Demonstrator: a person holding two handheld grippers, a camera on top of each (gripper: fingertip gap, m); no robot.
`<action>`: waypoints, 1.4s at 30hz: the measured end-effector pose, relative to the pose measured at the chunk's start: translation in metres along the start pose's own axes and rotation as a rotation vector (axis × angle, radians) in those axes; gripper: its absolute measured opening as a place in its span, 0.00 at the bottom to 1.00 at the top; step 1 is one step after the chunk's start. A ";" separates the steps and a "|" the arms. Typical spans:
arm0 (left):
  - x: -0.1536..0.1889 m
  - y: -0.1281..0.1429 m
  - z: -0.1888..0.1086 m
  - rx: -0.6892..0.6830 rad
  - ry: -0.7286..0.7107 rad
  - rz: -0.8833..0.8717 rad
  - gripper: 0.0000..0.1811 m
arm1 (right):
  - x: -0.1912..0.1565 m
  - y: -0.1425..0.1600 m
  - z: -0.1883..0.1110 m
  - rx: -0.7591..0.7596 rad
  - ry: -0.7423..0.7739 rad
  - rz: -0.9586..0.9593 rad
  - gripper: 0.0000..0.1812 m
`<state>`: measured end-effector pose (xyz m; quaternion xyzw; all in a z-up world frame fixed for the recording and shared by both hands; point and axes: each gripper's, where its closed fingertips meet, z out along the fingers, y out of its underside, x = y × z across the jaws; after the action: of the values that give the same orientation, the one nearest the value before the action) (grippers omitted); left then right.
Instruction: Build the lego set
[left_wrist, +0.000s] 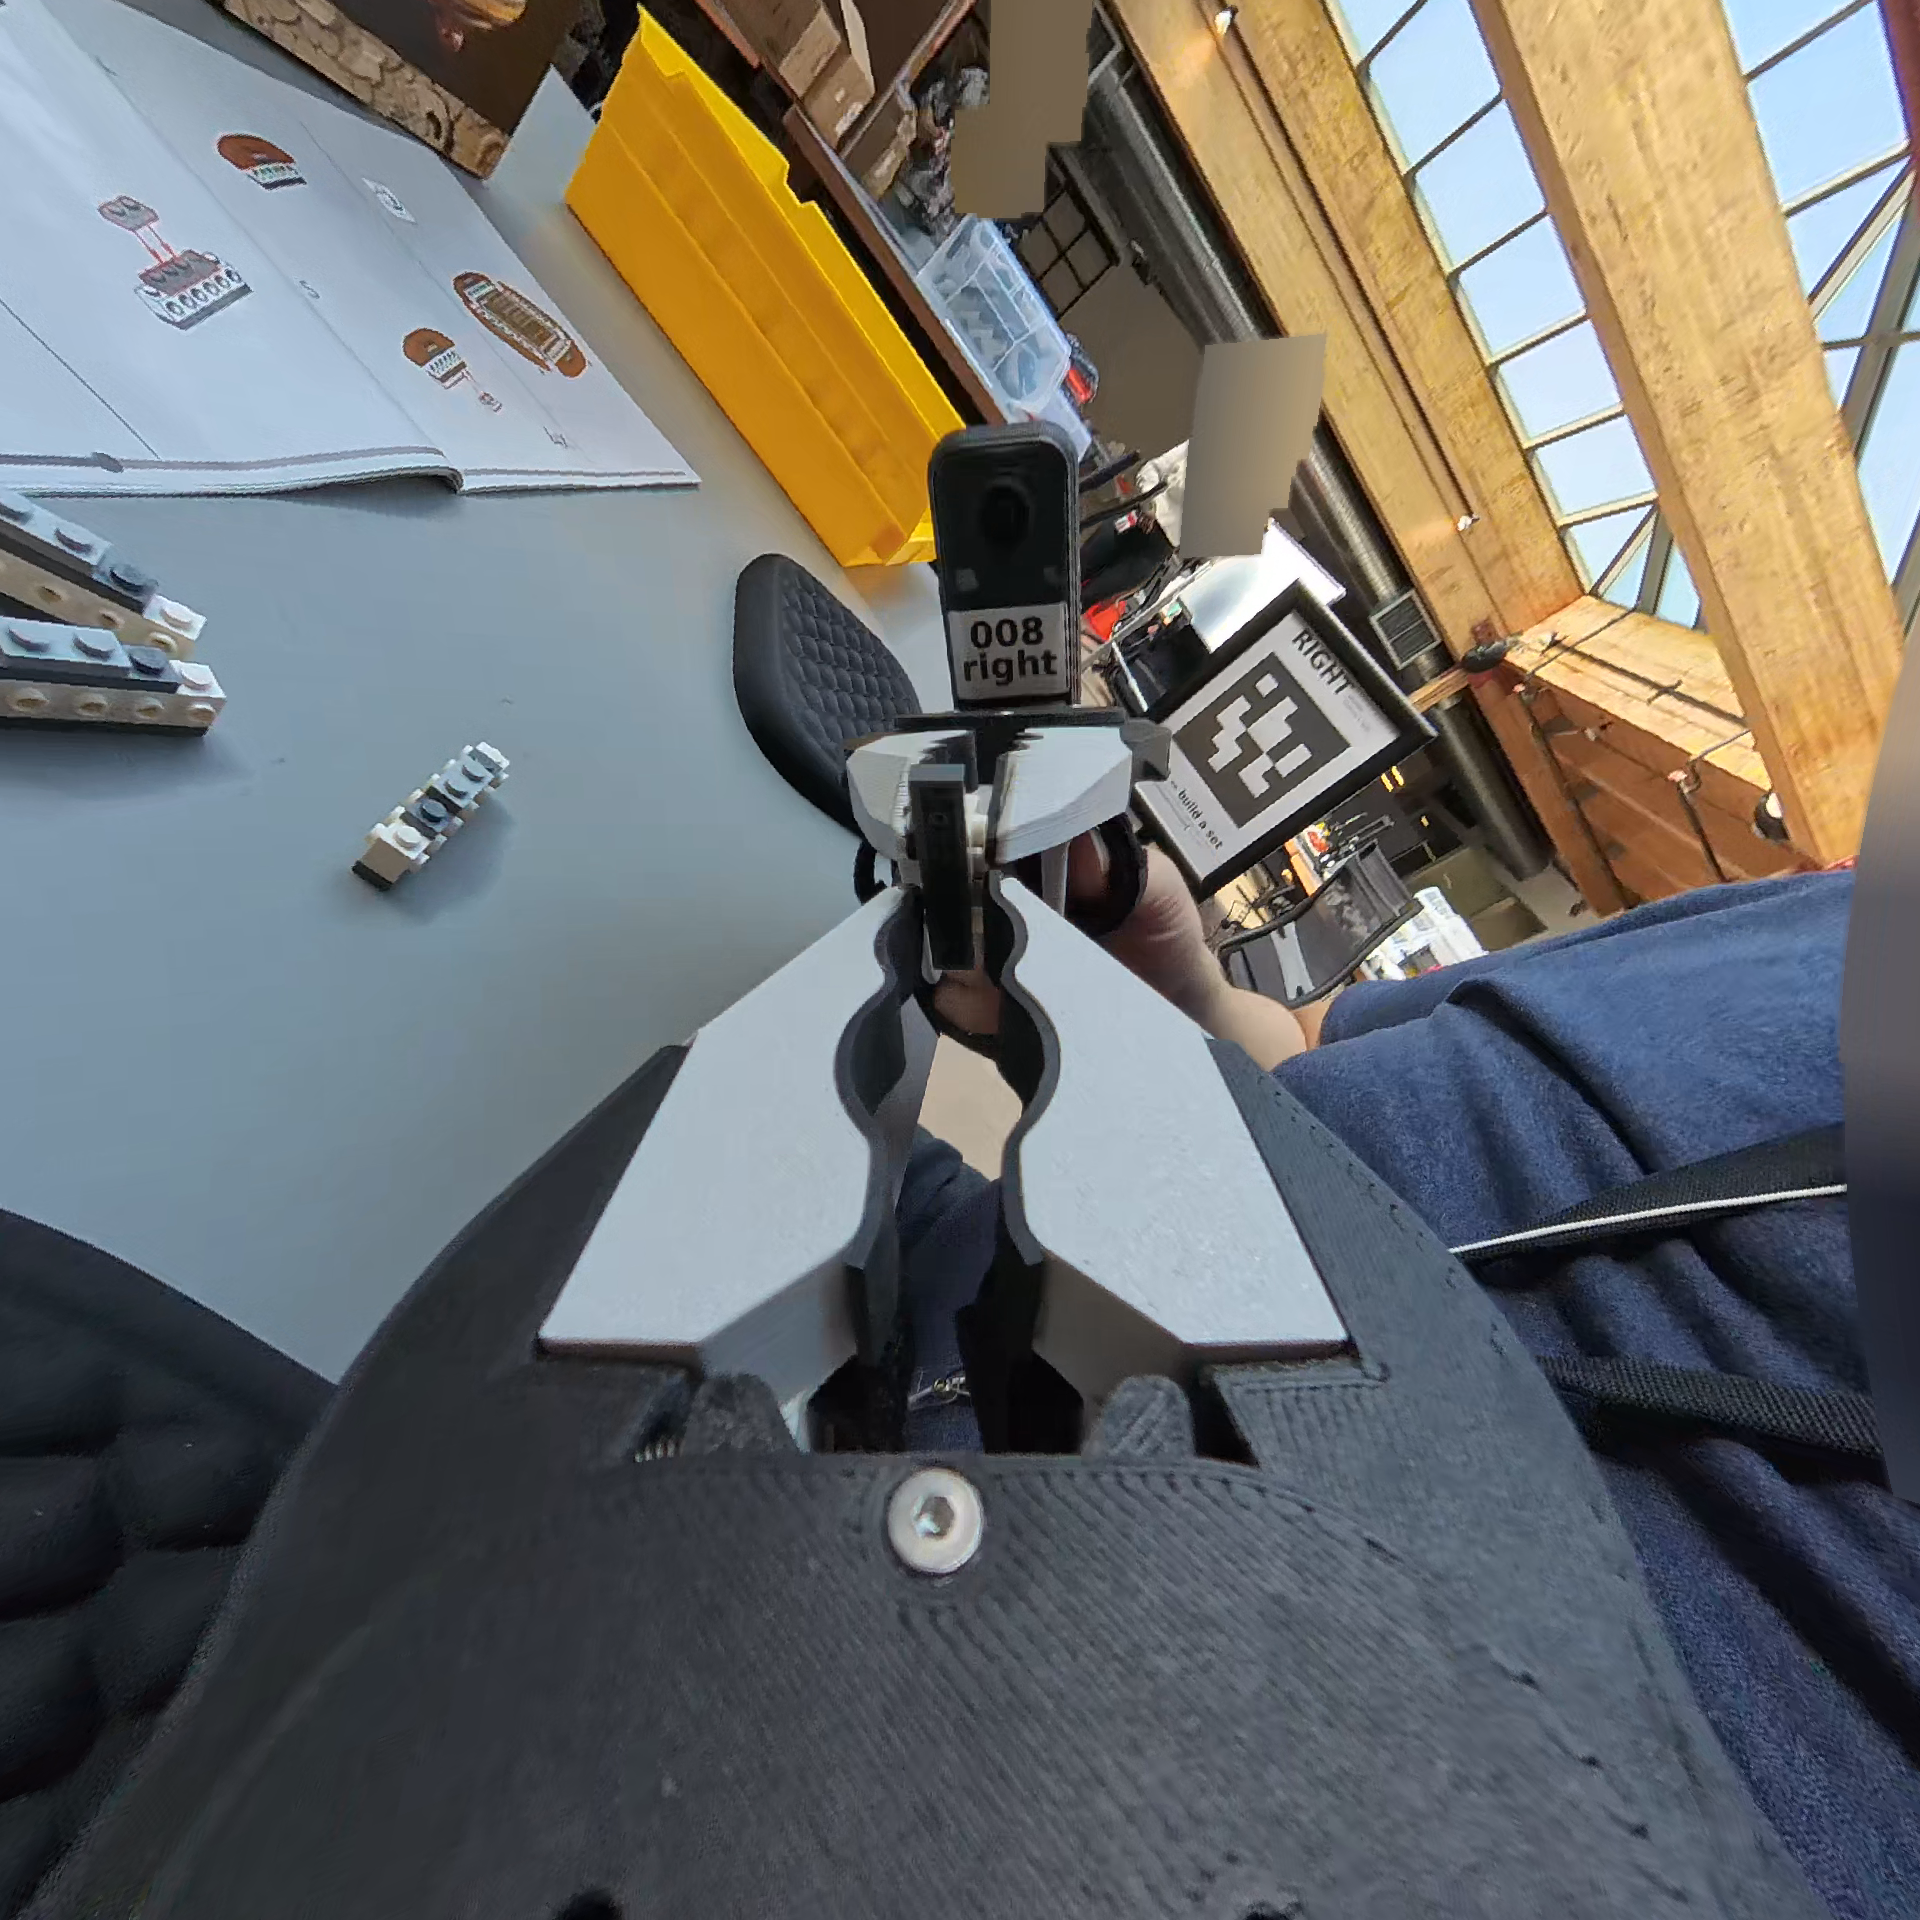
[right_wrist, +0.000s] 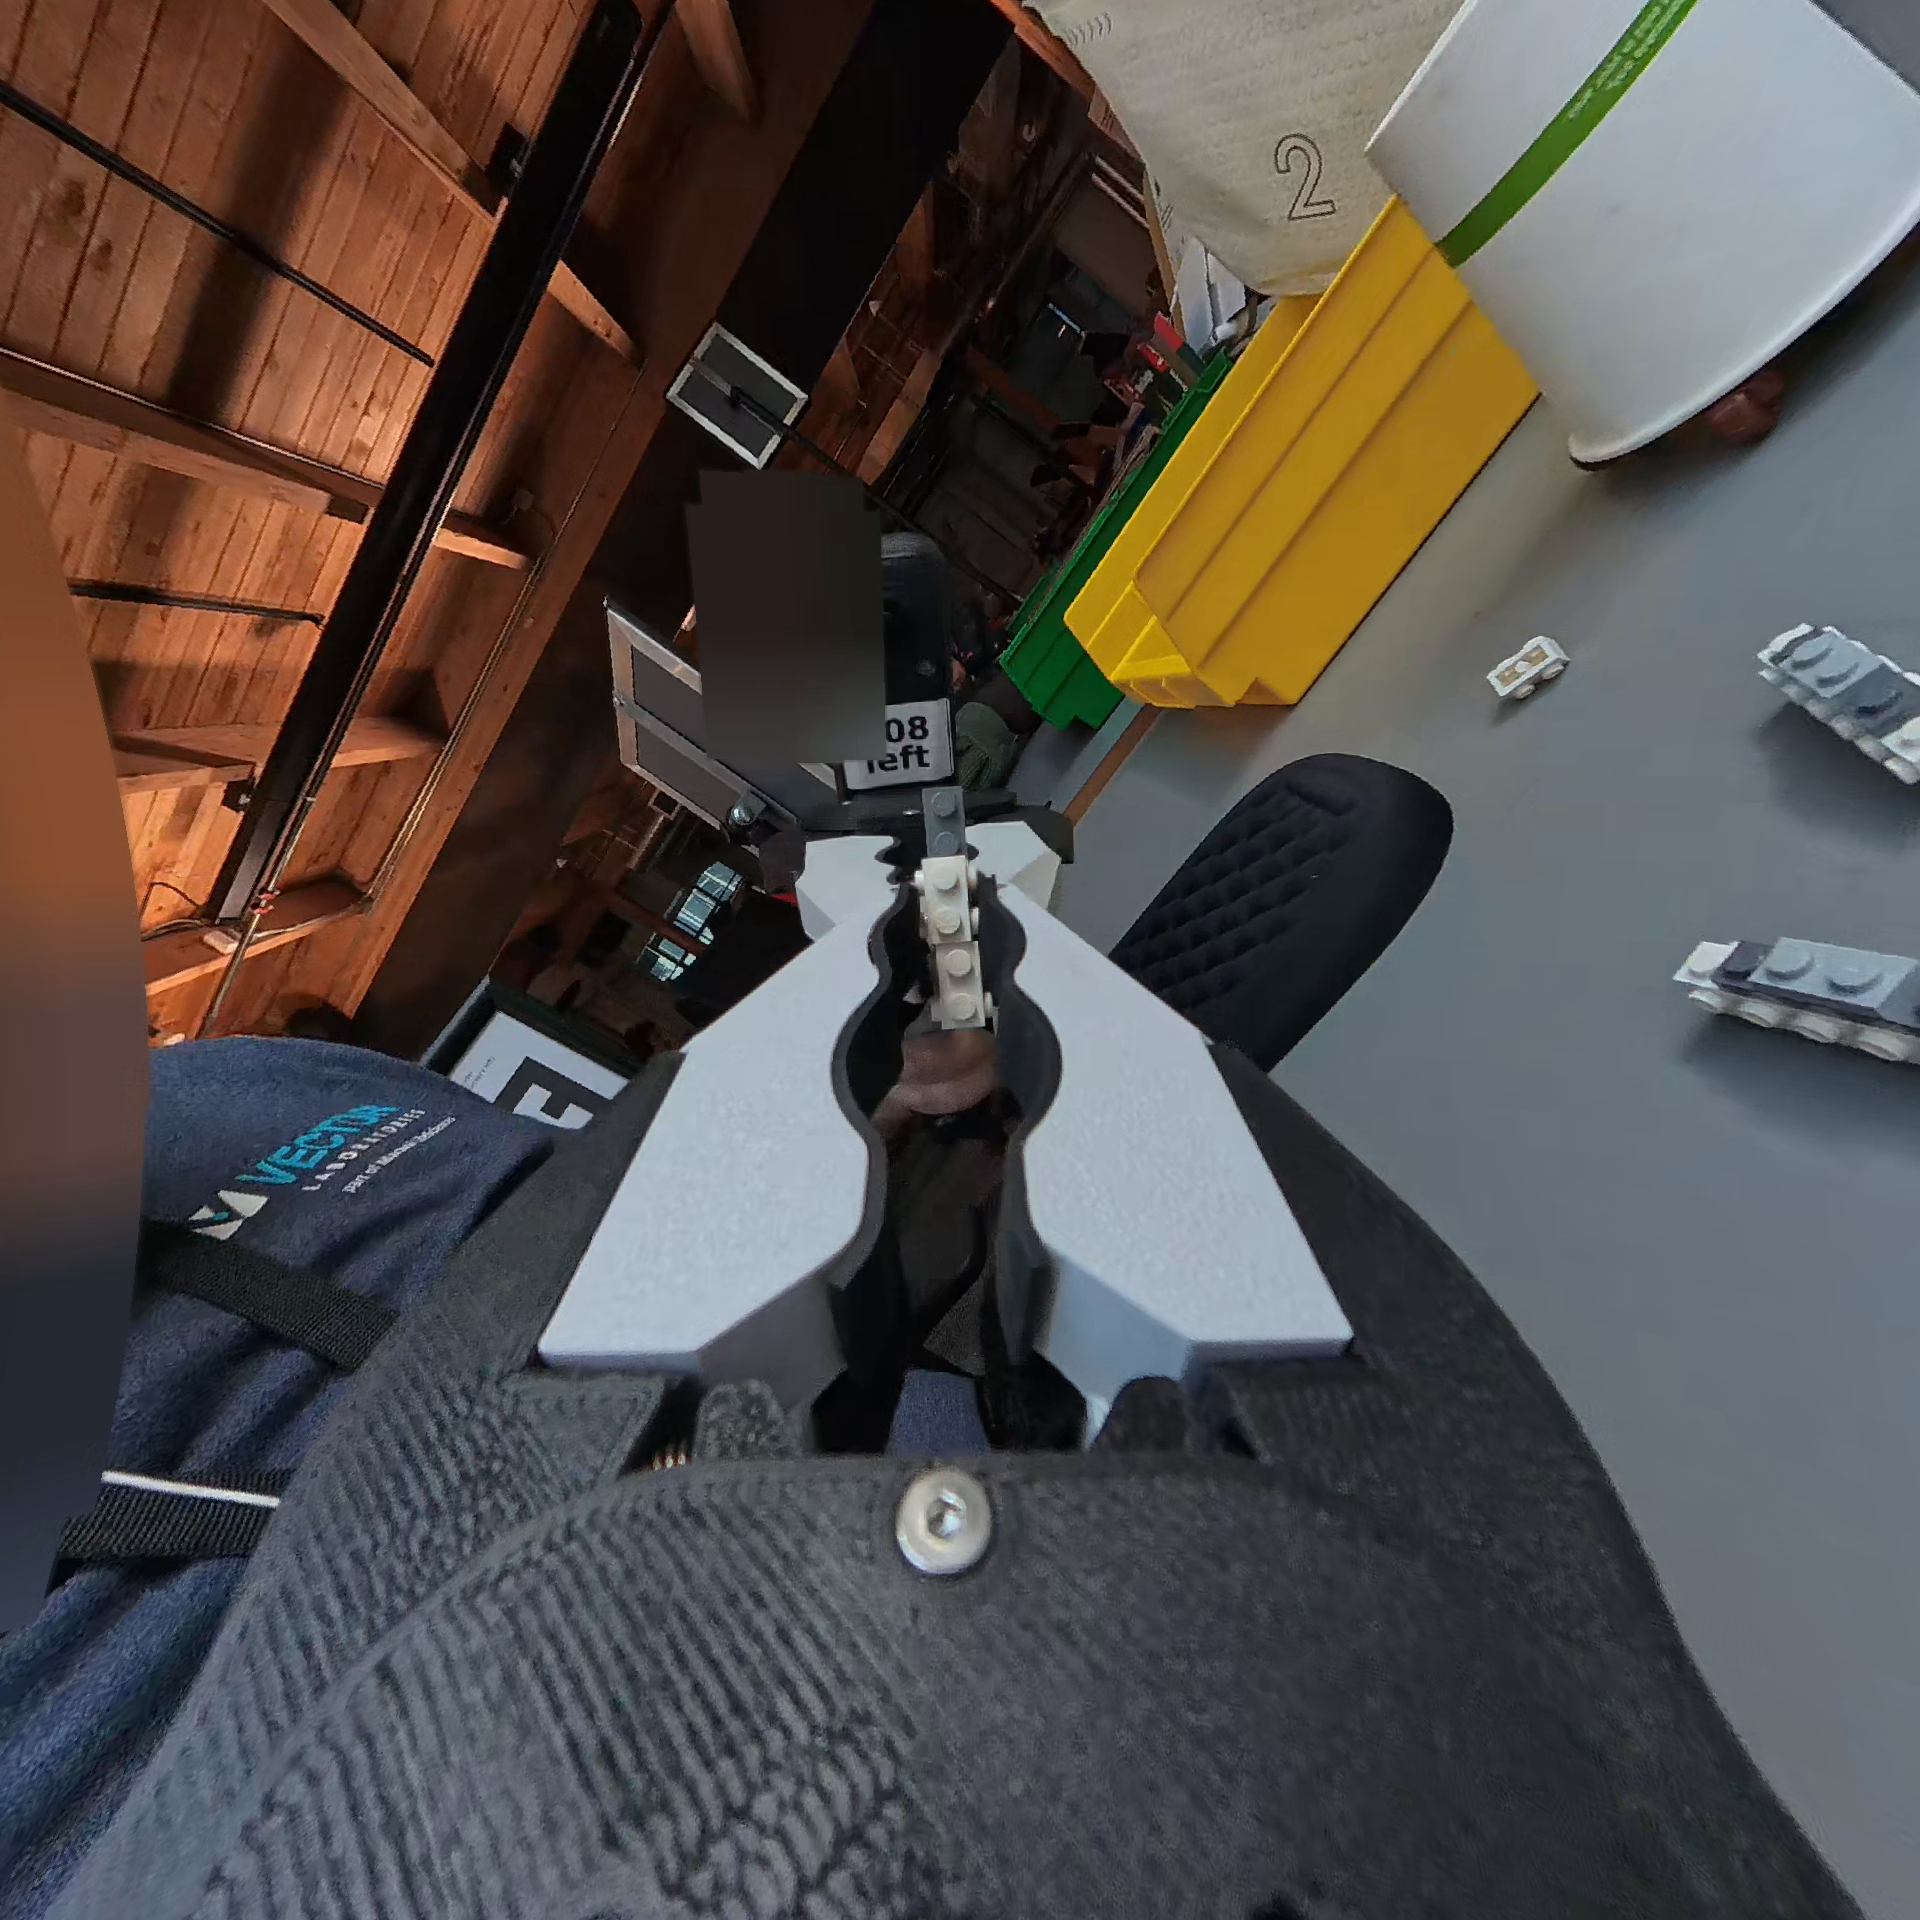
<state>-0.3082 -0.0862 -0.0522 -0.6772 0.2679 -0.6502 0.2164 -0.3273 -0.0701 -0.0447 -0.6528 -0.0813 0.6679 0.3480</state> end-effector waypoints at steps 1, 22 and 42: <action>0.000 0.004 0.000 -0.038 -0.014 0.025 0.05 | -0.001 0.004 0.000 -0.036 -0.016 0.006 0.06; 0.002 0.027 0.010 -0.224 0.041 0.056 0.05 | 0.000 0.021 -0.011 -0.389 -0.119 0.004 0.05; 0.067 -0.056 -0.001 0.093 0.109 0.510 0.05 | -0.080 -0.044 0.013 -0.536 0.026 -0.593 0.13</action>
<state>-0.3036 -0.0866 0.0346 -0.5410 0.4108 -0.6221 0.3893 -0.3313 -0.0790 0.0471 -0.6771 -0.4334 0.4852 0.3440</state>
